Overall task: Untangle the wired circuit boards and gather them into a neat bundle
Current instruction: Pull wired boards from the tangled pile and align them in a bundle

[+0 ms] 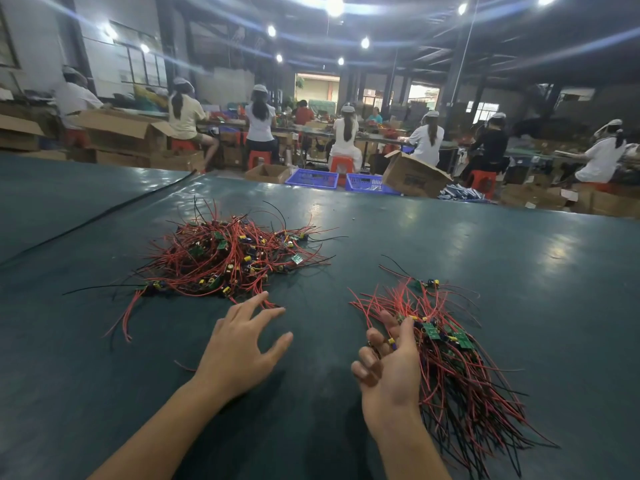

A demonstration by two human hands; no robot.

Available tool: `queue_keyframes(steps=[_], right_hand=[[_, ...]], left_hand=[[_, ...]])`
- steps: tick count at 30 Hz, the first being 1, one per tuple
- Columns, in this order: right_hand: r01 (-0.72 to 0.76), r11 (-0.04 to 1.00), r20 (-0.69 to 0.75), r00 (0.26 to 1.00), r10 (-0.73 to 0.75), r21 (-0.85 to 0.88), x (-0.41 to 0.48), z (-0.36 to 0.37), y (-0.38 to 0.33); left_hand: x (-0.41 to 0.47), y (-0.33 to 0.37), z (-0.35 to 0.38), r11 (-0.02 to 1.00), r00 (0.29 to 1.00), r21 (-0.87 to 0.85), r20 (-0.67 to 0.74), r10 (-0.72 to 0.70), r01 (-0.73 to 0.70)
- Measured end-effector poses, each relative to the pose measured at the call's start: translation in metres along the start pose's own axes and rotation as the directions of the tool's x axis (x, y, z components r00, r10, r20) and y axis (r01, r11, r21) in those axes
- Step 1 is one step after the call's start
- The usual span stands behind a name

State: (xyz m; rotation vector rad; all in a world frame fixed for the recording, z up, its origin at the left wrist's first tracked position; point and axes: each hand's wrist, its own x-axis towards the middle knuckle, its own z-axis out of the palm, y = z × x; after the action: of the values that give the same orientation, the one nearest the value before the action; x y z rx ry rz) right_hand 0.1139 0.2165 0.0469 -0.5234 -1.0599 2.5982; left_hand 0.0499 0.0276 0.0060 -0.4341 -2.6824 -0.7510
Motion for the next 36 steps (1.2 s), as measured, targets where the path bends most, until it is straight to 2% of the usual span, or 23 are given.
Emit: queue_keyframes(steps=[2,4,10,16,18,22,25,30,33,36], right_hand=[[0.003,1.000,-0.027,1.000,-0.004,-0.020,0.001,-0.002,0.000],[0.017,0.999,-0.042,0.999,-0.019,-0.047,0.003,-0.002,0.001],[0.029,0.993,-0.035,0.999,-0.034,-0.111,0.007,-0.001,0.006],[0.071,0.977,0.010,0.997,-0.070,-0.201,0.009,-0.002,0.012],[0.068,0.973,0.019,0.998,-0.065,-0.222,0.010,-0.003,0.014],[0.055,0.957,0.003,0.998,-0.057,-0.285,0.013,-0.004,0.017],[0.076,0.928,0.012,0.997,-0.077,-0.365,0.015,-0.006,0.021],[0.118,0.902,0.073,0.993,-0.096,-0.415,0.016,-0.005,0.023],[0.117,0.878,0.087,0.992,-0.086,-0.464,0.018,-0.003,0.026],[0.010,0.897,0.139,0.989,0.057,-0.443,0.010,0.003,0.034]], left_hand=[[0.002,-0.008,0.007,0.987,0.983,0.159,0.178,-0.052,0.023],[0.005,-0.012,0.014,0.978,0.973,0.208,0.218,-0.072,0.026],[0.027,-0.017,0.011,0.993,0.995,0.068,-0.022,-0.097,0.098],[0.051,-0.032,0.006,0.992,0.985,-0.058,-0.130,-0.115,0.108],[0.055,-0.037,0.009,0.996,0.979,-0.031,-0.182,-0.088,0.084],[0.055,-0.039,0.013,0.999,0.990,0.031,-0.142,-0.022,0.026],[0.054,-0.036,0.011,0.997,0.986,0.077,-0.167,-0.008,0.021],[0.034,-0.021,0.006,0.986,0.940,0.008,-0.302,0.160,-0.166],[0.016,-0.003,0.003,0.948,0.923,-0.226,-0.361,0.133,-0.226],[-0.002,0.021,0.002,0.906,0.915,-0.298,-0.358,0.186,-0.301]])
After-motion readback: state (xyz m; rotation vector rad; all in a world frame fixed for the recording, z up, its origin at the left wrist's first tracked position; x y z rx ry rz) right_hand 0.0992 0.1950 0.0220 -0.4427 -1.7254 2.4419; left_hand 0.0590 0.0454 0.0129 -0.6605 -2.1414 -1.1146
